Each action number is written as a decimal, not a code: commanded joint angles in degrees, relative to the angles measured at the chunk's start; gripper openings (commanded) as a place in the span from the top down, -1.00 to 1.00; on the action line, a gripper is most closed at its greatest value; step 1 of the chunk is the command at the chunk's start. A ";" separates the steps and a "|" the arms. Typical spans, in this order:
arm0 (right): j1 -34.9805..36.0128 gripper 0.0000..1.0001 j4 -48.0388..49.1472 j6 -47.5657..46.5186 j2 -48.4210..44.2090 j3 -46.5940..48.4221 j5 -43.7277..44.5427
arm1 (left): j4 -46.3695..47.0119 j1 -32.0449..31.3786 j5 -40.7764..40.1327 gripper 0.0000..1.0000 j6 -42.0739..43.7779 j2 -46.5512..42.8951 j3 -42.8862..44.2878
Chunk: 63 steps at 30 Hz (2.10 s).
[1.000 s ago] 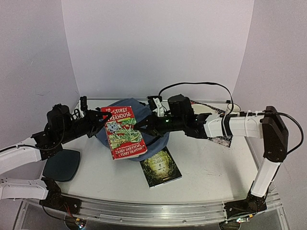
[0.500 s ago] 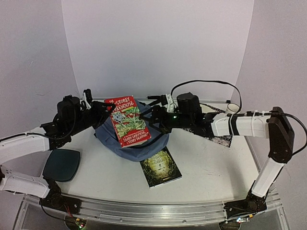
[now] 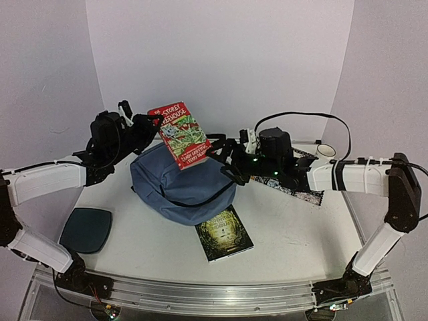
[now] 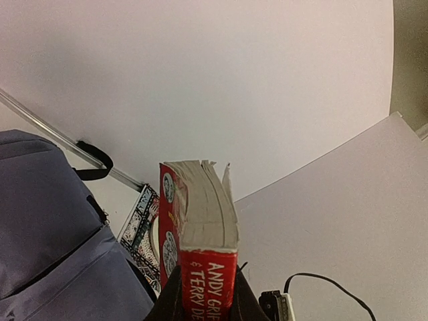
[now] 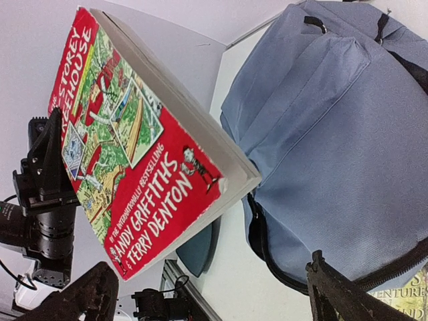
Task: Pack the student bag
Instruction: Pass from the left arm to the right
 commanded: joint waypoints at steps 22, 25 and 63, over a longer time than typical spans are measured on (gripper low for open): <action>0.02 -0.97 20.45 10.63 8.19 7.57 -4.29 | 19.94 -0.02 1.57 1.00 -11.23 5.79 5.43; 0.00 -0.97 24.95 11.08 8.88 7.73 -4.20 | 20.44 -0.01 2.03 1.00 -12.26 5.98 5.24; -2.85 0.92 32.66 7.23 5.00 5.94 -1.22 | 20.59 -0.36 3.16 0.97 -17.04 0.04 -7.16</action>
